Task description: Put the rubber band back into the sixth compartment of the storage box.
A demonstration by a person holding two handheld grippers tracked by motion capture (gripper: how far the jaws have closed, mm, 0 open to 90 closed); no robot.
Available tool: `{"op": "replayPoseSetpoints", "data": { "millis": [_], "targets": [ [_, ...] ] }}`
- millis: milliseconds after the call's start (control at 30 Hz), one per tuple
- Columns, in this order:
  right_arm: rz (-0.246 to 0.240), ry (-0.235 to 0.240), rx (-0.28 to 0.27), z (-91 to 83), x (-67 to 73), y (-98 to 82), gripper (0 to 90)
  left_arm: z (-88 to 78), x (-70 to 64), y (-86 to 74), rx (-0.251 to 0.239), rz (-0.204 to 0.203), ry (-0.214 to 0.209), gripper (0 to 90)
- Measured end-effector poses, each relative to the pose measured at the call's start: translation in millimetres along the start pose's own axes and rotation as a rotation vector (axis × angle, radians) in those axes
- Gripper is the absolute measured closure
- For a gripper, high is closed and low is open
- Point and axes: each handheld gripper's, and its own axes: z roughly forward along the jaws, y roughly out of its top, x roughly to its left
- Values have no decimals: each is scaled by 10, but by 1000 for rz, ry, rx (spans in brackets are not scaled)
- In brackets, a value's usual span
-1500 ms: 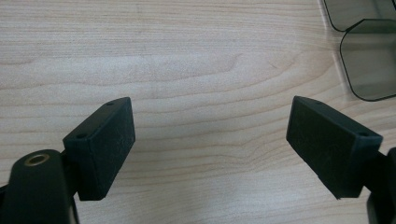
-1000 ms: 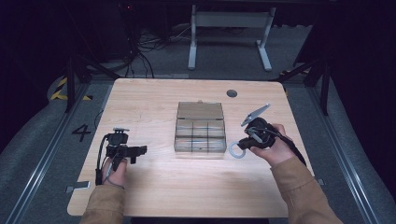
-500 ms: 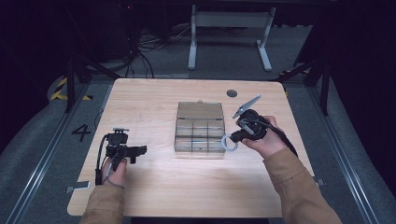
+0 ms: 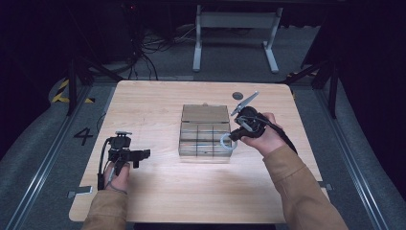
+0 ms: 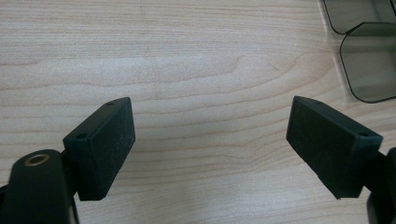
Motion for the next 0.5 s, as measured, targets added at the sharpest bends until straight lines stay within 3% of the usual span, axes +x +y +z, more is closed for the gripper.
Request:
{"op": "replayPoseSetpoints", "data": {
  "millis": [500],
  "targets": [
    [-1, -7, 16, 144, -87, 220, 825, 0, 4, 1, -1, -2, -4, 161]
  ]
}}
